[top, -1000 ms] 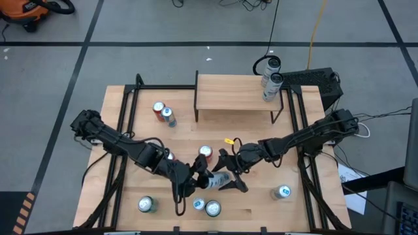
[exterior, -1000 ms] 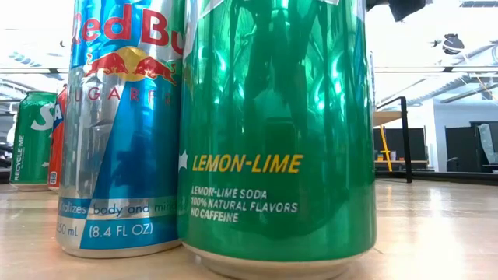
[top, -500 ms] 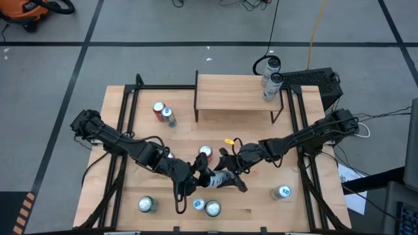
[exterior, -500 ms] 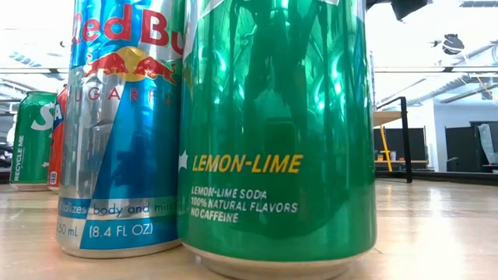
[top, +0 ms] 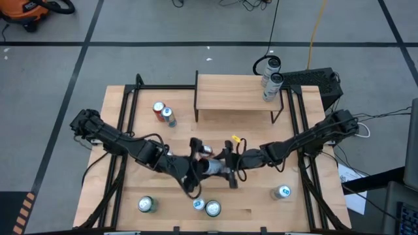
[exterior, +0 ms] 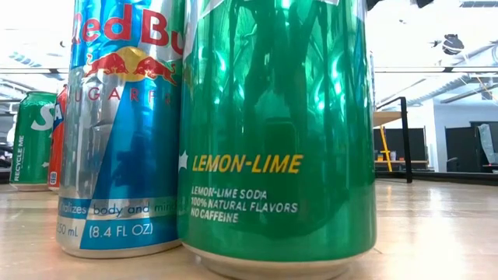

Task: Place canned beverage on shelf
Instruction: Put the white blue soda can on the shelf aligned with the other white blue soda can

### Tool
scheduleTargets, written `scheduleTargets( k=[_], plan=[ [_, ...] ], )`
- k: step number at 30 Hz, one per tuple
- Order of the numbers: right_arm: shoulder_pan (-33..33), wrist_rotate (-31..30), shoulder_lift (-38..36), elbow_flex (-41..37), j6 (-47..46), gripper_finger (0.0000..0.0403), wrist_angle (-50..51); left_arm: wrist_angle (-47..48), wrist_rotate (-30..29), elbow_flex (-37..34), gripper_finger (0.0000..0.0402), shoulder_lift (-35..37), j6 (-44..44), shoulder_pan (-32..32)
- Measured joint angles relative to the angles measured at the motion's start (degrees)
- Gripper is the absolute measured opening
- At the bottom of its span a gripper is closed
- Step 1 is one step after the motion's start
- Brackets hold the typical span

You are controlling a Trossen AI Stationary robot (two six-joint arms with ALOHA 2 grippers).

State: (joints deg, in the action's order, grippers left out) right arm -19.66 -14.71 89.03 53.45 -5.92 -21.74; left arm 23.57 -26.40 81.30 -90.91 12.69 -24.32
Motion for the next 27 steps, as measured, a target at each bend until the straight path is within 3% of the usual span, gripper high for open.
scheduleTargets(
  k=[12, 19, 27],
  plan=[
    [-6.6, -30.1, 0.0, -0.1, 8.0, 0.0243, -7.3, -0.7, -3.1, -2.1, 0.0379, 0.3, -13.0, 1.1],
    [-7.8, -30.6, -0.1, -8.6, 16.0, 0.0243, -30.9, -21.2, -5.3, -12.1, 0.0379, 0.3, -12.0, 2.4],
    [-7.8, -28.6, -0.1, -22.2, 23.3, 0.0243, -58.2, -49.9, -4.1, -20.3, 0.0379, 0.4, -3.4, 3.6]
  ],
)
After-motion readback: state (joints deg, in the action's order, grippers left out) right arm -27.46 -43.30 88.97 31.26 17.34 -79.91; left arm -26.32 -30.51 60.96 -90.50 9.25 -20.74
